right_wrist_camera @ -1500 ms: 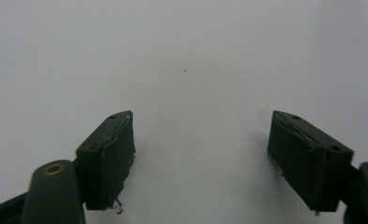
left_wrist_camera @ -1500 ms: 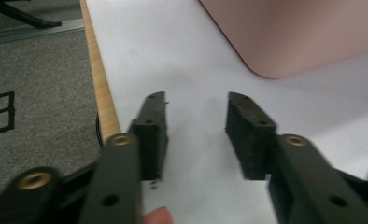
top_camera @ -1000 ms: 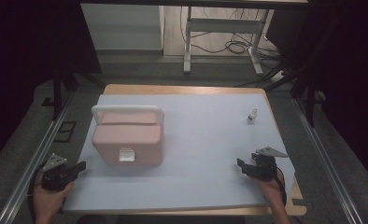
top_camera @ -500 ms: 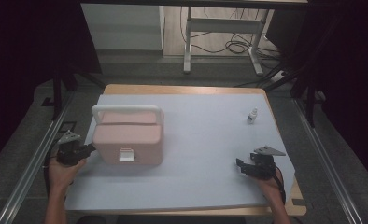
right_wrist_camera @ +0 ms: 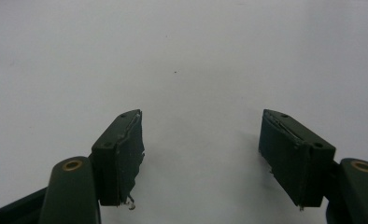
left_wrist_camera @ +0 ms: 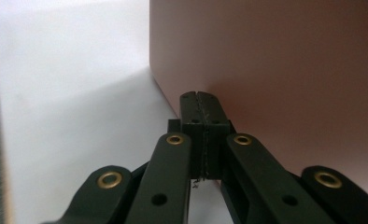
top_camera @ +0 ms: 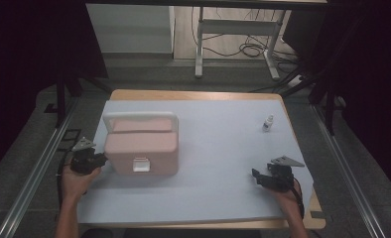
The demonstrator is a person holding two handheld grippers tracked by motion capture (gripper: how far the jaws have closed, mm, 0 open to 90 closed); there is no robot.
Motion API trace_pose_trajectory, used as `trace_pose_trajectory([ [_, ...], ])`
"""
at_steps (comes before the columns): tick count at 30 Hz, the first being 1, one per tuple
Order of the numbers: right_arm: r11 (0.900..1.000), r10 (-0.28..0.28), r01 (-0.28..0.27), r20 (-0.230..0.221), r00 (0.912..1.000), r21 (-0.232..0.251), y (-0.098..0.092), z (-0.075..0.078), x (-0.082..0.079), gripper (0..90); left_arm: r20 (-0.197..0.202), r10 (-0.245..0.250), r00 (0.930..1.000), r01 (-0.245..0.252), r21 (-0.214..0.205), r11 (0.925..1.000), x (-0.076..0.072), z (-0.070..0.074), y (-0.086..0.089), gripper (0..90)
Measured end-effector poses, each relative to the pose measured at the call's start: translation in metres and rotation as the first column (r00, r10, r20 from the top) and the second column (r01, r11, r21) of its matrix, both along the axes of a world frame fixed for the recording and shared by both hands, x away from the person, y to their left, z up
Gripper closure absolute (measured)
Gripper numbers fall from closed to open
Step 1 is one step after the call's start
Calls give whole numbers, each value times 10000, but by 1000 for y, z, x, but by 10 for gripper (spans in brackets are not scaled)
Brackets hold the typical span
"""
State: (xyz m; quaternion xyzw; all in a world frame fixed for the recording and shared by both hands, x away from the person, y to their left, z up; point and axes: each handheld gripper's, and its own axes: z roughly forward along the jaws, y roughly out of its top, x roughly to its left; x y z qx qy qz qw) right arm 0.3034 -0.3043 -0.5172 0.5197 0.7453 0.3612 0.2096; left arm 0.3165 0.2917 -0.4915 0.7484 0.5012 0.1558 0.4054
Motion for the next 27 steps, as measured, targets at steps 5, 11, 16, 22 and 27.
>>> trace_pose_trajectory([
  [5, 10000, -24, 24, 33, 10000, 30, 0, 0, 0, 312, -45, -319, 9995, 320, 116, 9994, 3, 1, -20, 900],
  [11, 10000, -33, 33, 10, 10000, 55, -1, 0, -1, 310, -91, -707, 9975, 708, 110, 9974, 16, 3, -46, 900],
  [16, 10000, 33, -33, -52, 10000, -7, -1, -1, 0, 306, -138, -1106, 9938, 1109, 241, 9935, 24, 4, -67, 900],
  [22, 10000, 28, -28, -46, 10000, -22, 1, -2, -1, 305, -148, -1224, 9924, 1228, 239, 9921, 31, 4, -82, 900],
  [27, 10000, 76, -76, -35, 10000, -59, 2, -2, -1, 305, -169, -1317, 9911, 1320, 180, 9911, 40, 5, -93, 900],
])
